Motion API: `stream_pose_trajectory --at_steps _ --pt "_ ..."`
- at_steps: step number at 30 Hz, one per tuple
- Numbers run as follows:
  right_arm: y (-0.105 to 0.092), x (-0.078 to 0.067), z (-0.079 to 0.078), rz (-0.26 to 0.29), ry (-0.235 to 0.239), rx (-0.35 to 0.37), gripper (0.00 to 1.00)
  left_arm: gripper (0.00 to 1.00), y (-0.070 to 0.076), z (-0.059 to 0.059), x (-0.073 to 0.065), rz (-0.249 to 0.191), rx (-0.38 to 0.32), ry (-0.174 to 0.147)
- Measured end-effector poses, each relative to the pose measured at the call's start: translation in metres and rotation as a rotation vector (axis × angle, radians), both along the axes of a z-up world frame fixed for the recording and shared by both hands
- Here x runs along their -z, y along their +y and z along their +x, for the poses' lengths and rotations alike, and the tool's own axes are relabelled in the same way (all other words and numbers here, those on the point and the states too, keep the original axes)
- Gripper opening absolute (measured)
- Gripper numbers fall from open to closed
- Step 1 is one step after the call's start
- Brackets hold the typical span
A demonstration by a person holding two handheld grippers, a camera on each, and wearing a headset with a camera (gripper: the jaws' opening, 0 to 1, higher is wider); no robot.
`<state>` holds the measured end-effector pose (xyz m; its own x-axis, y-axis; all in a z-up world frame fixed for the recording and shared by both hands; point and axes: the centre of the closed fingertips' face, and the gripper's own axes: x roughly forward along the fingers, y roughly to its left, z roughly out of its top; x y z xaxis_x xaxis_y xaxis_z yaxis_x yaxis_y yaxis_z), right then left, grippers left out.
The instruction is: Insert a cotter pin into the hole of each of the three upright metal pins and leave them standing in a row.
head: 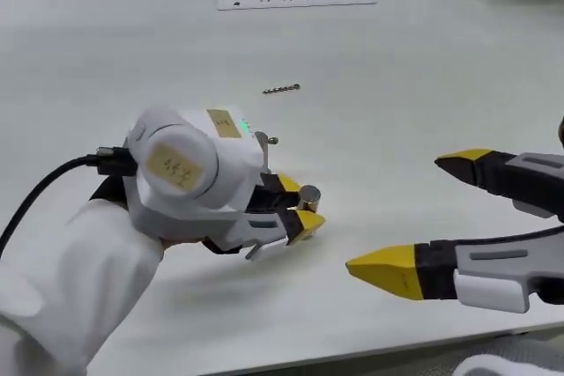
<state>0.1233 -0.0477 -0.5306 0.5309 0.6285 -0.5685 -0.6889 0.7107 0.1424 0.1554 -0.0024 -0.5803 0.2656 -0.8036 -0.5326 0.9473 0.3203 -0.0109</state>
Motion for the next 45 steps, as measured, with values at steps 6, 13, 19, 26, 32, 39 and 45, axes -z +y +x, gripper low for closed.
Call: stream_pose_trajectory --at_steps 6,13,19,26,32,39,45 --pt "0.003 0.001 -0.002 -0.002 0.008 -0.008 0.92 0.10 0.001 0.000 0.000 0.002 0.018 -0.011" --pt "0.003 0.000 -0.001 -0.009 0.008 -0.012 0.91 0.31 0.001 -0.006 -0.013 -0.046 0.044 0.043" --pt "0.003 -0.001 0.000 -0.014 0.009 -0.017 0.91 0.36 0.009 -0.015 -0.029 -0.095 0.046 0.065" --pt "0.003 -0.007 0.002 -0.015 0.000 -0.033 0.91 0.53 0.022 -0.030 -0.052 -0.156 0.019 0.100" --pt "0.001 -0.010 0.006 -0.045 -0.017 -0.068 0.89 0.71 0.039 -0.036 -0.055 -0.145 -0.039 0.104" --pt "-0.010 -0.005 0.011 -0.124 -0.004 -0.143 0.87 0.88 0.052 -0.044 -0.054 -0.119 -0.058 0.119" --pt "-0.014 -0.002 0.018 -0.180 0.004 -0.197 0.87 0.99 0.057 -0.049 -0.057 -0.127 -0.073 0.140"
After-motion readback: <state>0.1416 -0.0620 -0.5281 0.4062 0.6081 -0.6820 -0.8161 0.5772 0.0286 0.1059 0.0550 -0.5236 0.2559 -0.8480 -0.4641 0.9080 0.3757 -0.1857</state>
